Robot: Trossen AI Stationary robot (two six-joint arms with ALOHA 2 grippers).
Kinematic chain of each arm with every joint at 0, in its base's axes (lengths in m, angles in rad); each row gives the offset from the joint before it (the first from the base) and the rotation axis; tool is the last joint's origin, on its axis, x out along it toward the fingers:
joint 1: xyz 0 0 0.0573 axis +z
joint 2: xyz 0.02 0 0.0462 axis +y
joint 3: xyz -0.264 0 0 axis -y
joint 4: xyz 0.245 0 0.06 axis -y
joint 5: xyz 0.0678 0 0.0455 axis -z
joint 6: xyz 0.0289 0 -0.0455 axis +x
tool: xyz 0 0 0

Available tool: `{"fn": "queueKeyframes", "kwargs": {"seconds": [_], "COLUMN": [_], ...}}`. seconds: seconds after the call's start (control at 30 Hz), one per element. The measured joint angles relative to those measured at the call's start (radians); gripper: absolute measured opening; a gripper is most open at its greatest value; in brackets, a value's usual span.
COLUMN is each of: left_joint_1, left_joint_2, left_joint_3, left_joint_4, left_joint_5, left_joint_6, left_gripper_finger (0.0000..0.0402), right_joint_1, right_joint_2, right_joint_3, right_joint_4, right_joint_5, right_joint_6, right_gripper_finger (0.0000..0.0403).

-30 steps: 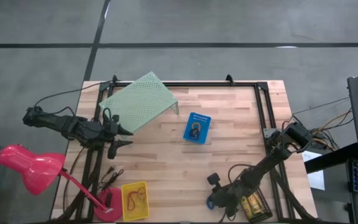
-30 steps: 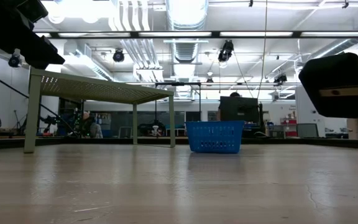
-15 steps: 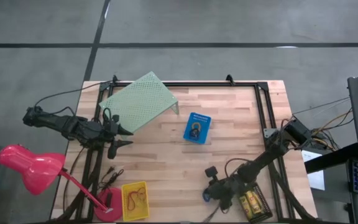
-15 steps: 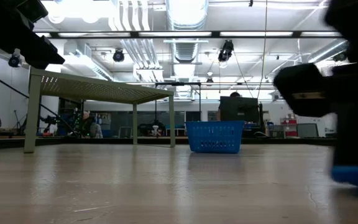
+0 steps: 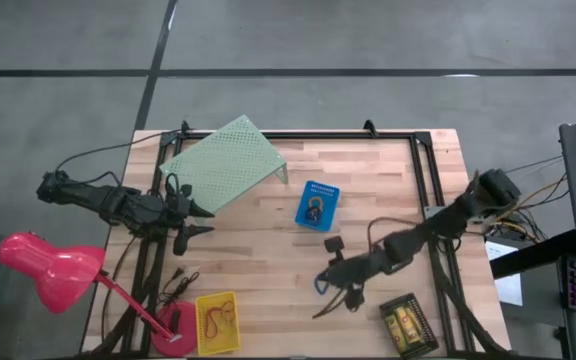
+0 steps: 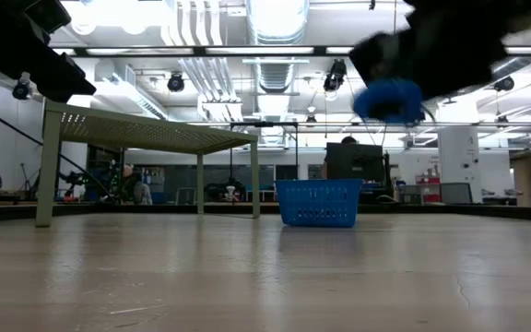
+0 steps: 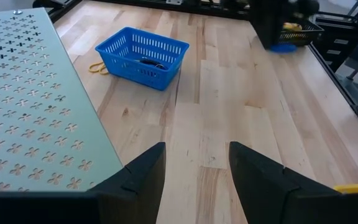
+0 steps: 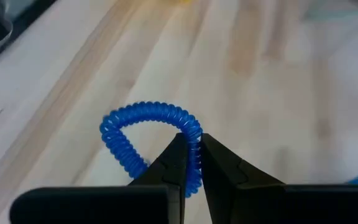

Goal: Pick & Place Office Desk Supplies
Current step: Put the blue spring keychain into the blue basket

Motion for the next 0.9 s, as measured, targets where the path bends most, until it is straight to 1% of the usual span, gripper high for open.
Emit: {"fn": "queueKeyframes", "kwargs": {"seconds": [0.07, 0.13, 0.33, 0.47, 0.7, 0.83, 0.9], "left_joint_1": [0.0, 0.0, 0.0, 0.0, 0.0, 0.0, 0.0], "left_joint_2": [0.0, 0.0, 0.0, 0.0, 0.0, 0.0, 0.0], "left_joint_3": [0.0, 0.0, 0.0, 0.0, 0.0, 0.0, 0.0], "left_joint_4": [0.0, 0.0, 0.0, 0.0, 0.0, -0.001, -0.001], "left_joint_5": [0.0, 0.0, 0.0, 0.0, 0.0, 0.0, 0.0], "left_joint_6": [0.0, 0.0, 0.0, 0.0, 0.0, 0.0, 0.0], "left_gripper_finger": [0.0183, 0.0183, 0.0183, 0.0183, 0.0183, 0.0183, 0.0183], "right_joint_1": [-0.037, -0.078, -0.207, -0.287, -0.399, -0.477, -0.512], "right_joint_2": [-0.049, -0.1, -0.233, -0.275, -0.276, -0.227, -0.19], "right_joint_3": [0.0, 0.0, 0.0, 0.0, 0.0, 0.0, 0.0], "right_joint_4": [-0.001, -0.017, -0.105, -0.183, -0.256, -0.286, -0.276], "right_joint_5": [-0.002, -0.002, -0.001, 0.004, 0.007, 0.006, -0.011], "right_joint_6": [-0.012, 0.019, 0.211, 0.317, 0.363, 0.439, 0.46], "right_gripper_finger": [0.0028, 0.0028, 0.0028, 0.0028, 0.0028, 0.0028, 0.0028]}}
